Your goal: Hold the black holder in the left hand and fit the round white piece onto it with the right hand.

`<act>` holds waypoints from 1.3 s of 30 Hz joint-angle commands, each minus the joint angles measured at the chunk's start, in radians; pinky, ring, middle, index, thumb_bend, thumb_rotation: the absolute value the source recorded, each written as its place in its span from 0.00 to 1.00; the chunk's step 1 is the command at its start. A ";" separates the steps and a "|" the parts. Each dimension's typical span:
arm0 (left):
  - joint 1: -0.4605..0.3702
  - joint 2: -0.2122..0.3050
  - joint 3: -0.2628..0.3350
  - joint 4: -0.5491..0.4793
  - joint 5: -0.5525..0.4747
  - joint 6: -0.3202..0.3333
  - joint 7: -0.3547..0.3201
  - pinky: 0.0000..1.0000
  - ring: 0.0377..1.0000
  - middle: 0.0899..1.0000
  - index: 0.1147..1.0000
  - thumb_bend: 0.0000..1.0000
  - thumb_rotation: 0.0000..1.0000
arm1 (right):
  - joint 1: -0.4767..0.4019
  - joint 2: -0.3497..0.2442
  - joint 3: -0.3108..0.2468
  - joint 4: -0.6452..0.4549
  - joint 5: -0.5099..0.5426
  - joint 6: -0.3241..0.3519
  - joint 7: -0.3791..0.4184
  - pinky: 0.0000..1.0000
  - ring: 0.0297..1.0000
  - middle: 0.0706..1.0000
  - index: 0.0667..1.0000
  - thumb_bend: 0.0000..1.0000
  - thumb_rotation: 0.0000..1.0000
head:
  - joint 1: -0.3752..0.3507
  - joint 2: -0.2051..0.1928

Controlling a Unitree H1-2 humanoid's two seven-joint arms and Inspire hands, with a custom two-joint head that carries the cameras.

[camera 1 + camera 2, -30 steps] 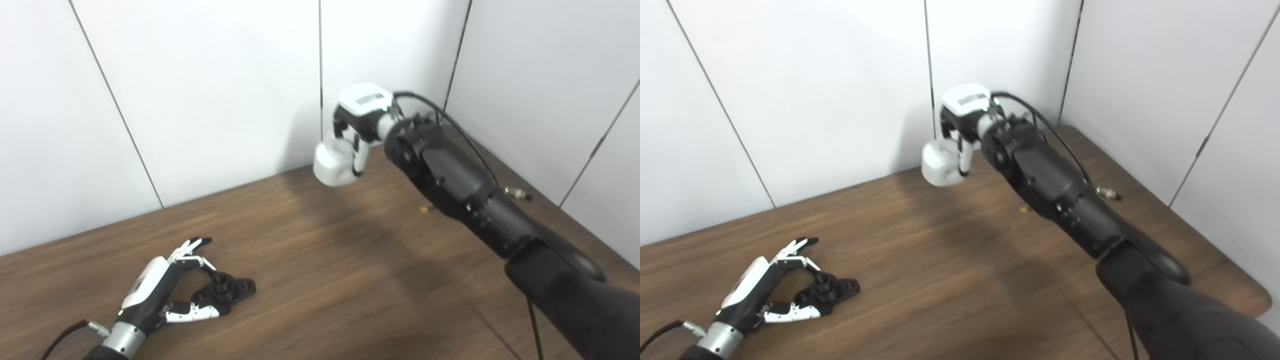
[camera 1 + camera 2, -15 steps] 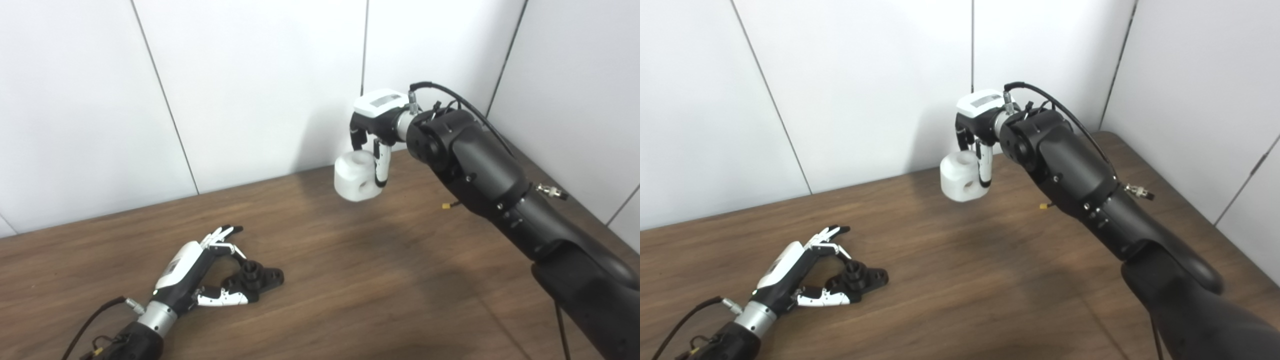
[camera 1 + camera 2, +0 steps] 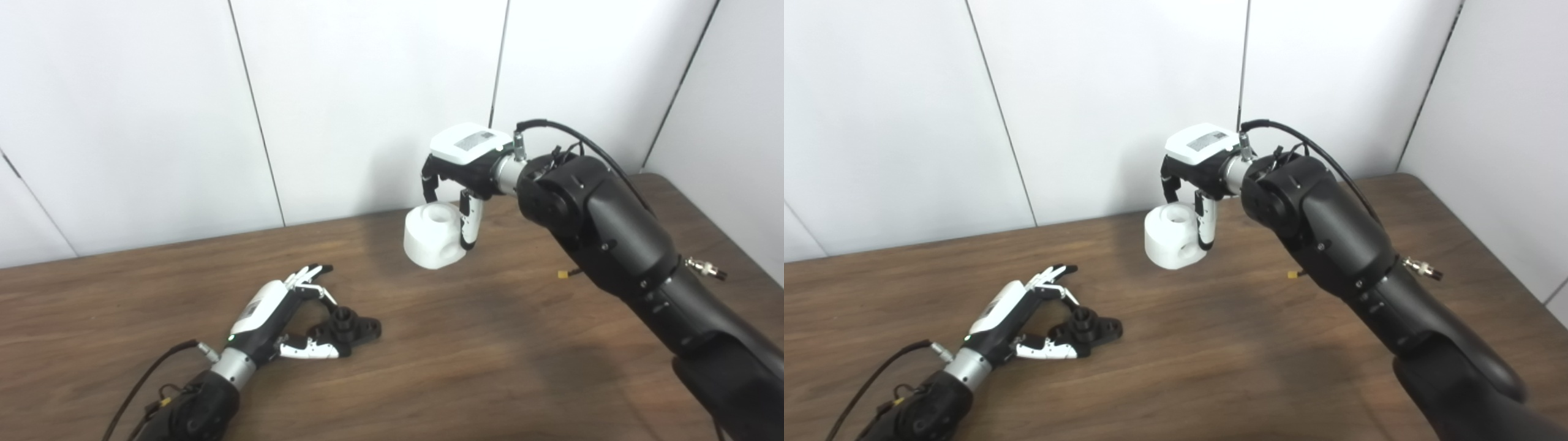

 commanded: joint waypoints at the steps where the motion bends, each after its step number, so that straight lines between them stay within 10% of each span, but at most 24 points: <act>1: 0.103 -0.060 -0.061 0.048 0.031 0.049 -0.059 1.00 1.00 0.95 0.41 0.52 0.06 | -0.042 0.005 -0.023 -0.019 -0.005 -0.008 -0.038 0.62 0.72 0.68 0.44 0.53 0.14 | 0.005 0.002; 39: 0.091 -0.100 -0.060 0.057 0.046 0.047 -0.045 0.97 1.00 0.95 0.41 0.52 0.06 | 0.006 0.168 0.004 -0.036 -0.044 0.008 -0.049 0.66 0.72 0.68 0.44 0.53 0.14 | 0.080 0.037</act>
